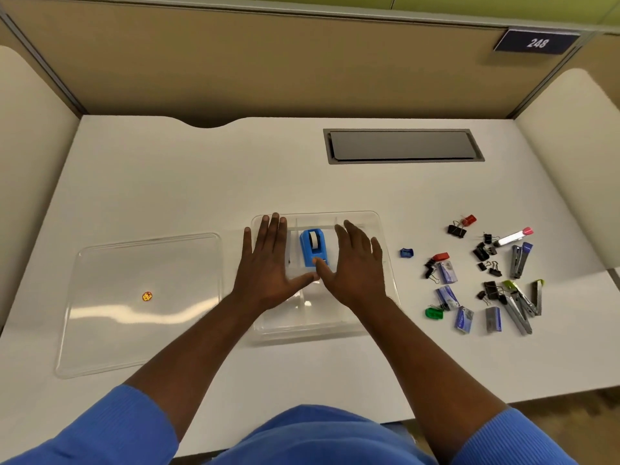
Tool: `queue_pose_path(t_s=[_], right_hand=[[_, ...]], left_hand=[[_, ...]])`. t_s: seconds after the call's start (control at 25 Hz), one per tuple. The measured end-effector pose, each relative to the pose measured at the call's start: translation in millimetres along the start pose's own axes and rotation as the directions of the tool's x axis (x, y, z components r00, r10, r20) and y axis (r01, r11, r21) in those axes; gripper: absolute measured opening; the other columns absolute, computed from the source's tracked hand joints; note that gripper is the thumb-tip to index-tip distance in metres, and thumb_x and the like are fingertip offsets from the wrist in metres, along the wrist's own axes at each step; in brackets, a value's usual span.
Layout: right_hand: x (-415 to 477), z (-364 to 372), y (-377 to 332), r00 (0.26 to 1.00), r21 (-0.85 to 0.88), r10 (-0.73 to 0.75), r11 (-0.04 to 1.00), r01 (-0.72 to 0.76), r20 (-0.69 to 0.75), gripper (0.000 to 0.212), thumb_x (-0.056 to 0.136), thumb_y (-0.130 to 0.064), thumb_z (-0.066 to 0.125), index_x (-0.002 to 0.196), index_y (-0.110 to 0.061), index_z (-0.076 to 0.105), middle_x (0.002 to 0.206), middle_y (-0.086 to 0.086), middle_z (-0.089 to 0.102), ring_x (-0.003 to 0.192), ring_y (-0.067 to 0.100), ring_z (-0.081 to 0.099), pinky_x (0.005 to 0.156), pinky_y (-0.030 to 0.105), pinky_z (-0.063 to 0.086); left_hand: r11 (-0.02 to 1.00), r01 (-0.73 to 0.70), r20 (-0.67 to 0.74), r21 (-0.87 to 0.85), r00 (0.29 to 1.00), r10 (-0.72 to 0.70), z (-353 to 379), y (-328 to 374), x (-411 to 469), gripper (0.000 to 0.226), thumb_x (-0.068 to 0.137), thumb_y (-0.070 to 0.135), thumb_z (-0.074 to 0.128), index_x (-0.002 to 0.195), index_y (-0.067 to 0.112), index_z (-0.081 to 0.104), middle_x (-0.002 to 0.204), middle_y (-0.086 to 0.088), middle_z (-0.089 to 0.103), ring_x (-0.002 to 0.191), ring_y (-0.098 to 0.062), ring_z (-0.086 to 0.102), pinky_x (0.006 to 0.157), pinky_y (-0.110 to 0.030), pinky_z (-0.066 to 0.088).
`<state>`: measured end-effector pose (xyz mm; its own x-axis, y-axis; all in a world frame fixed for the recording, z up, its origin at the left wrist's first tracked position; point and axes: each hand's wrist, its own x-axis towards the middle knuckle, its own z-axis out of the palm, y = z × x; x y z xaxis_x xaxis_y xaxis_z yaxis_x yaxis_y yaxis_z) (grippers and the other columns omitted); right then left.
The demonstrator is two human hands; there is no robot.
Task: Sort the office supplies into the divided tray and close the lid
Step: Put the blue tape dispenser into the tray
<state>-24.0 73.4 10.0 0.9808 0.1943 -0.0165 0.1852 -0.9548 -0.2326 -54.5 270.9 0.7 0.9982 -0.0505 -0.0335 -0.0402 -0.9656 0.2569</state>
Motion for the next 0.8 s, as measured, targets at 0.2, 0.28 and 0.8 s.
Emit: queue_pose_path(t_s=[0.2, 0.28, 0.8], right_hand=[[-27.7, -16.8, 16.4, 0.998, 0.002, -0.022, 1.000, 0.022, -0.060, 0.088, 0.090, -0.076, 0.037, 0.157, -0.021, 0.020, 0.168, 0.001, 0.014, 0.154, 0.020, 0.012, 0.124, 0.053, 0.008], [-41.5, -23.4, 25.4, 0.998, -0.005, -0.019, 1.000, 0.018, -0.054, 0.090, 0.090, -0.078, 0.036, 0.158, -0.023, 0.017, 0.168, 0.001, 0.009, 0.155, 0.020, 0.008, 0.124, 0.053, 0.005], [-93.8, -58.3, 139.8, 0.997, 0.107, -0.018, 0.994, 0.025, -0.070, 0.087, 0.091, -0.074, 0.040, 0.158, -0.024, 0.017, 0.168, -0.003, 0.010, 0.155, 0.017, 0.008, 0.124, 0.051, 0.010]], left_hand=[[0.998, -0.043, -0.045, -0.036, 0.998, 0.041, -4.3, 18.8, -14.3, 0.121, 0.073, 0.096, 0.025, 0.157, 0.018, -0.014, 0.166, -0.001, -0.017, 0.152, -0.018, -0.016, 0.123, -0.051, -0.005], [0.996, -0.066, -0.044, -0.065, 0.997, 0.063, -4.5, 29.2, -20.8, 0.120, 0.074, 0.096, 0.028, 0.157, 0.019, -0.013, 0.166, 0.002, -0.017, 0.152, -0.017, -0.017, 0.122, -0.049, -0.005], [0.975, -0.161, -0.039, -0.152, 0.987, 0.157, 16.8, 159.9, -38.5, 0.109, 0.082, 0.087, 0.034, 0.157, 0.024, -0.014, 0.166, 0.006, -0.014, 0.152, -0.011, -0.013, 0.123, -0.051, 0.002]])
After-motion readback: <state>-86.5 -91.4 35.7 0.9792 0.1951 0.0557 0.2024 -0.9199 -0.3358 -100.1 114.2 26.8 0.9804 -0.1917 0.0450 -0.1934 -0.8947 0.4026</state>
